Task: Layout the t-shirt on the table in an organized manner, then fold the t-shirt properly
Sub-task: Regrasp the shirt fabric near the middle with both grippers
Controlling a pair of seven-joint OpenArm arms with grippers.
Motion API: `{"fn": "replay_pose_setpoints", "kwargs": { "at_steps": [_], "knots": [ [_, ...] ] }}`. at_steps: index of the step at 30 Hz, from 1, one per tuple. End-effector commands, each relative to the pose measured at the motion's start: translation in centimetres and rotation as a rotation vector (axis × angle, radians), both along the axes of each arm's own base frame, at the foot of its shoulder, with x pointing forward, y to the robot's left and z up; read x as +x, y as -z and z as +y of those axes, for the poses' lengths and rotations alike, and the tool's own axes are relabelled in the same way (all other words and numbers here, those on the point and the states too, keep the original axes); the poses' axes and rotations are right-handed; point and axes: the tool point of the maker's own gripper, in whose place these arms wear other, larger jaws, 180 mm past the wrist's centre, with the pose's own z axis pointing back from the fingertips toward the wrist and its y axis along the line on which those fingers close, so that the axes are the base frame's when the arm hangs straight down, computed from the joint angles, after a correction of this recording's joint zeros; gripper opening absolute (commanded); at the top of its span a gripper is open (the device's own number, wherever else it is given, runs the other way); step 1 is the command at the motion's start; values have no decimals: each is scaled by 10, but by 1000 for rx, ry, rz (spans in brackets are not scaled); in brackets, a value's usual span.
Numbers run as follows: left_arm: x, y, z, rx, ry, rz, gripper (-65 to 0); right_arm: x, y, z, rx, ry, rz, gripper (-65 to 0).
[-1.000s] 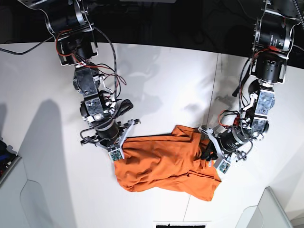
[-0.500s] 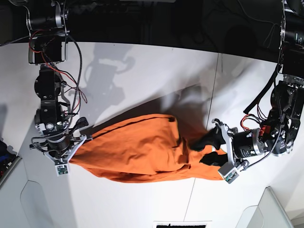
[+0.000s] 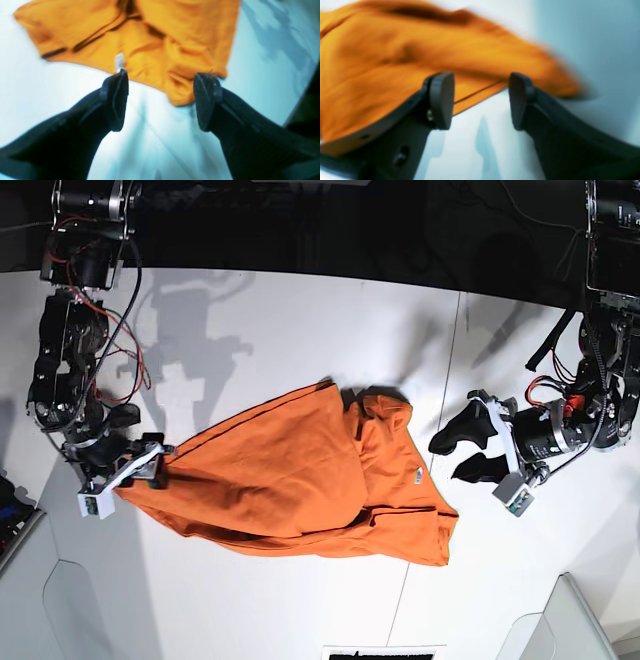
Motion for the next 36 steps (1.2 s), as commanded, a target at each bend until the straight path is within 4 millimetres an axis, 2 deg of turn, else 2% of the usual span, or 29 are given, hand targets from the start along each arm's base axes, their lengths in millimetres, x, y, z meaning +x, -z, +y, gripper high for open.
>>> {"fn": "replay_pose_setpoints", "kwargs": {
  "at_steps": [1,4,7,13,16,20,29,36],
  "knots": [
    [12,-19,2,-35,-12,-75,-224,6,-21,15,42,-46,-77,-308],
    [21,-11,-1,-34,-40,-120,-224,-11,-17,50,129,-113,-79,-309],
    [23,8,-9,-16,-59,-103,-224,-27,-8,80,164,-159,-59,-309],
    [18,50,-29,20,-66,-40,-224,-49,19,114,137,-201,19,-309],
    [24,62,-33,69,-105,-61,-224,-56,31,123,92,-223,39,-309],
    [29,68,-37,122,-117,-78,-224,-55,38,136,21,-240,30,-309],
    [48,54,-41,159,-129,-153,-225,-36,63,151,-104,-271,72,-309],
    [40,88,-49,268,-79,-187,-225,-31,68,158,-106,-280,82,-310]
  ]
}}
